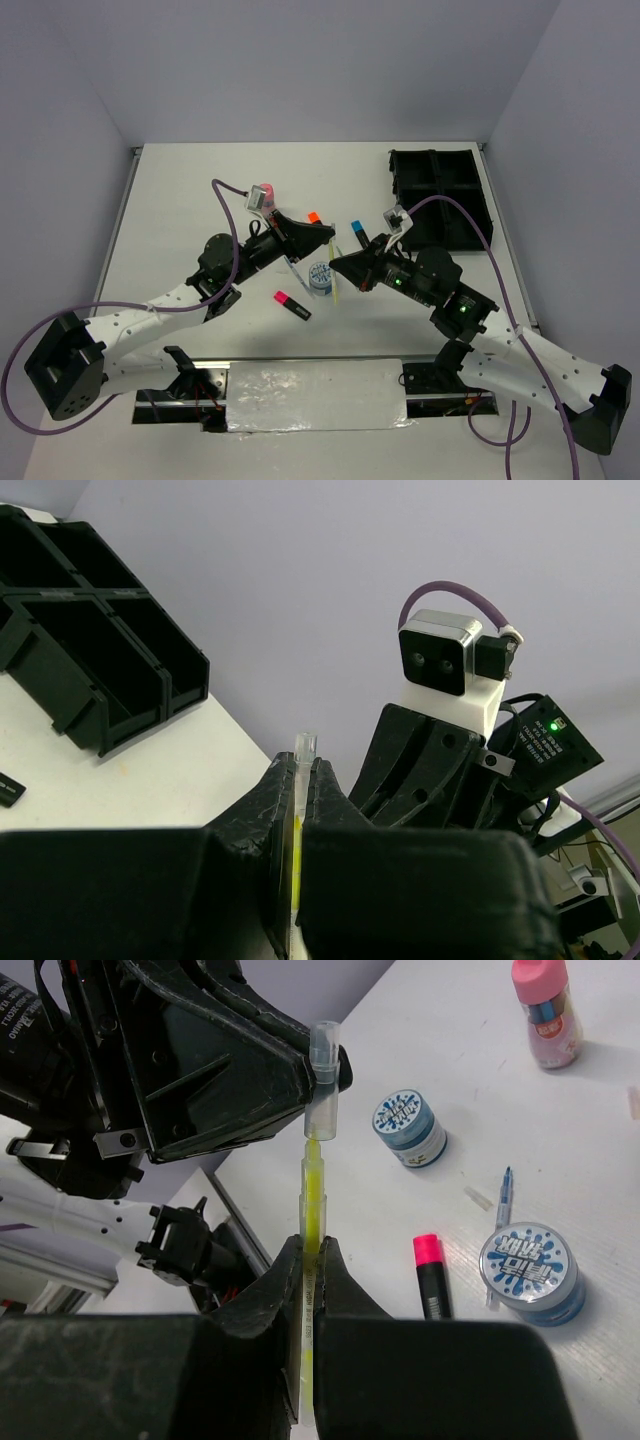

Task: Sort the stationery into containers
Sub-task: Close the pen cap on the pen.

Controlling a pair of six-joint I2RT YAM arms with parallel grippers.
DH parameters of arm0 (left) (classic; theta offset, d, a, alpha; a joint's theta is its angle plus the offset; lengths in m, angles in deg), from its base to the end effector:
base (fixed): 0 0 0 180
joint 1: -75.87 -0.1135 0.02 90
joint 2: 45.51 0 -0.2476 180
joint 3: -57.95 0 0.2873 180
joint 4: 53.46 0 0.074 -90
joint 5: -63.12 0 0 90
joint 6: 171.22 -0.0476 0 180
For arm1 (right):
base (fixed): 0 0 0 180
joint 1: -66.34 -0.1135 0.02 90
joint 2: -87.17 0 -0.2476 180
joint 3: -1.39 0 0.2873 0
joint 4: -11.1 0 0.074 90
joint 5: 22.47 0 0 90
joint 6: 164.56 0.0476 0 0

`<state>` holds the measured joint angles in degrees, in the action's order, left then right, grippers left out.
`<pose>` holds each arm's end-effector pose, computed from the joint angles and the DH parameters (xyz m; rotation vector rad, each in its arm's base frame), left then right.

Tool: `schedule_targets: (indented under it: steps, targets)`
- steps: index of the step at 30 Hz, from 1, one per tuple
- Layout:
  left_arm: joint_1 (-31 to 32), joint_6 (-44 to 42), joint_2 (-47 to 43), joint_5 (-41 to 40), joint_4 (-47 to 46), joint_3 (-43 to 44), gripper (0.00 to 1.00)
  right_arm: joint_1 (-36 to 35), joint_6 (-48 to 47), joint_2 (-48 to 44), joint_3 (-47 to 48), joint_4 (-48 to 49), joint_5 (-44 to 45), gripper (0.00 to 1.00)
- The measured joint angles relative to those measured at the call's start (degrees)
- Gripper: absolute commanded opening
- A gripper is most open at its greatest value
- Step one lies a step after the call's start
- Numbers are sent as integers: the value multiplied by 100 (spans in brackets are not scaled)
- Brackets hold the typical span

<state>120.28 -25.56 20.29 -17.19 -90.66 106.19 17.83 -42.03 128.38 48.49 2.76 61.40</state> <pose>0.2132 -0.2201 0.2933 0.0302 1.4068 -1.5950 0.1557 0.1837 0.3009 -0.3310 1.7143 1.1564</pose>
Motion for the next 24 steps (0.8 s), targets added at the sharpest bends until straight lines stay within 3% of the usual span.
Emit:
schedule_targets:
  steps: [24]
  targets:
    - [0,-4,-116,-129,105,2,0,0,-7,-20,39,-70,149,0]
